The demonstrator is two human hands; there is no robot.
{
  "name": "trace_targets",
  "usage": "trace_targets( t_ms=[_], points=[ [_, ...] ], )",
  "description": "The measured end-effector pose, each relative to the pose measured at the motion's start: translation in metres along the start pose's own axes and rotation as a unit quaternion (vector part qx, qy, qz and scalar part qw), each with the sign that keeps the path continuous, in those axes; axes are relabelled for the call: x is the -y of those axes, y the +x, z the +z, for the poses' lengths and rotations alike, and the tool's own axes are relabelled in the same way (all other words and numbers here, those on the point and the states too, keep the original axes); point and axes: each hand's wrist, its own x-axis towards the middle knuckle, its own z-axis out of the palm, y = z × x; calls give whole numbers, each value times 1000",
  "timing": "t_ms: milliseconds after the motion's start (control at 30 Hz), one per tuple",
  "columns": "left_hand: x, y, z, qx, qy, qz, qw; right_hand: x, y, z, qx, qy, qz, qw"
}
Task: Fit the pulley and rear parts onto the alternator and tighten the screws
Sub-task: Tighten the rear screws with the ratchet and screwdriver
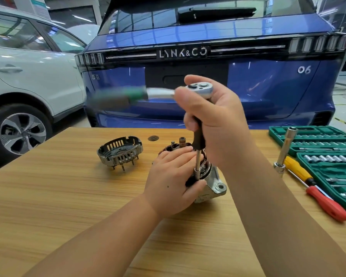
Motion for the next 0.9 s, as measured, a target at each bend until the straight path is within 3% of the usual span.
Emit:
trace_targets(
  t_ms=[100, 200, 267, 400, 600, 733, 833, 900],
  points=[
    [1, -1, 2, 4, -1, -4, 1000, 0, 0, 3, -47, -64, -1, 997],
    [2, -1, 4, -21, 0, 5, 1000, 0, -1, 2, 46, 29, 23, 998],
    [3, 0, 5, -35, 1, 14, 999, -4, -1, 1, 91, 27, -39, 995],
    [1, -2, 5, -59, 4, 25, 998, -12, 0, 2, 90, 7, -93, 992],
    [-3, -2, 3, -86, -62, 10, 994, -7, 7, -15, 197, 212, 38, 956],
    [0, -2, 3, -43, -45, -5, 998, -5, 4, -8, 108, 166, 50, 979],
    [1, -1, 4, -7, -3, -9, 1000, -3, 0, 2, -11, -10, -14, 1000],
    [2, 0, 4, 0, 2, -7, 1000, -4, -1, 5, -36, -77, -26, 996]
  ],
)
